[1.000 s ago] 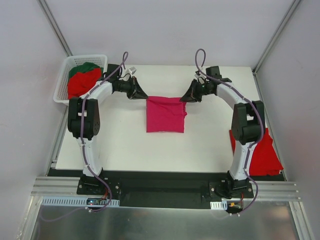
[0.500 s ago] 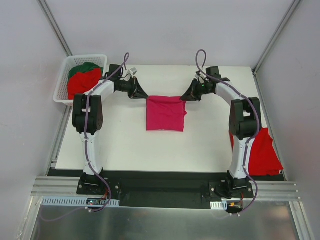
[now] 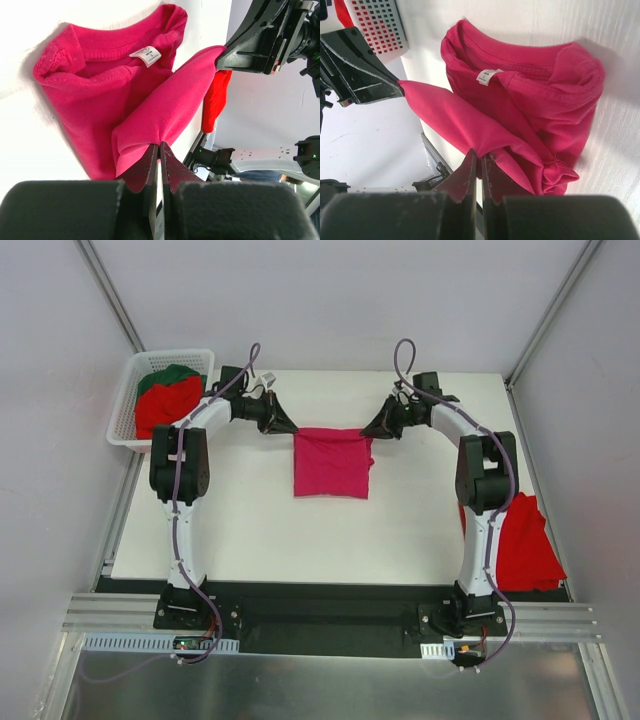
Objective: Fold and stack the t-shirts
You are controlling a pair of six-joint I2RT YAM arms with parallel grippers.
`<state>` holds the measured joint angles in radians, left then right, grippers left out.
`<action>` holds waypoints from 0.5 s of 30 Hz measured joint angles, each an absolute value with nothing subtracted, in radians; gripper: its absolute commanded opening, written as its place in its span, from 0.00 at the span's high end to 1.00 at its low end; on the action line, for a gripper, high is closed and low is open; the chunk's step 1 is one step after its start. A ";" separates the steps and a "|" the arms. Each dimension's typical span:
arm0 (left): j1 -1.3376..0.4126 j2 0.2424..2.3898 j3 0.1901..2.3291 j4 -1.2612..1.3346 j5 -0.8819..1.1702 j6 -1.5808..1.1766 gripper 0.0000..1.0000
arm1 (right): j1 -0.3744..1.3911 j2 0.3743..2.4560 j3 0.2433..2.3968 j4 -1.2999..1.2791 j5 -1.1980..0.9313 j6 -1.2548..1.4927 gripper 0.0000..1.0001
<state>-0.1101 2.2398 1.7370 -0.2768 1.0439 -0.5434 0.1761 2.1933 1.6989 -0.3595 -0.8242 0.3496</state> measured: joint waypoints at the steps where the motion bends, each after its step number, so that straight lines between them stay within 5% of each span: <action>1: -0.110 2.241 1.742 -0.277 1.044 -0.543 1.00 | 0.175 2.196 1.703 -0.354 -0.825 0.356 0.99; 10: -0.110 2.281 1.792 -0.265 1.044 -0.569 1.00 | 0.161 2.245 1.773 -0.310 -0.829 0.410 0.99; 11: -0.110 2.289 1.795 -0.263 1.044 -0.576 0.87 | 0.160 2.251 1.776 -0.305 -0.829 0.416 0.99; 12: -0.110 2.296 1.795 -0.258 1.044 -0.582 0.47 | 0.159 2.258 1.780 -0.302 -0.829 0.421 0.97; 13: -0.110 2.305 1.797 -0.252 1.043 -0.591 0.01 | 0.158 2.266 1.787 -0.299 -0.829 0.429 0.83; 15: -0.106 2.317 1.798 -0.242 1.040 -0.598 0.01 | 0.154 2.283 1.802 -0.297 -0.828 0.440 0.05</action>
<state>-0.1062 2.3173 1.7977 -0.2424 1.0401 -0.5976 0.1543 2.2829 1.8019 -0.2966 -0.8280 0.4400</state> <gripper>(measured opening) 0.549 0.095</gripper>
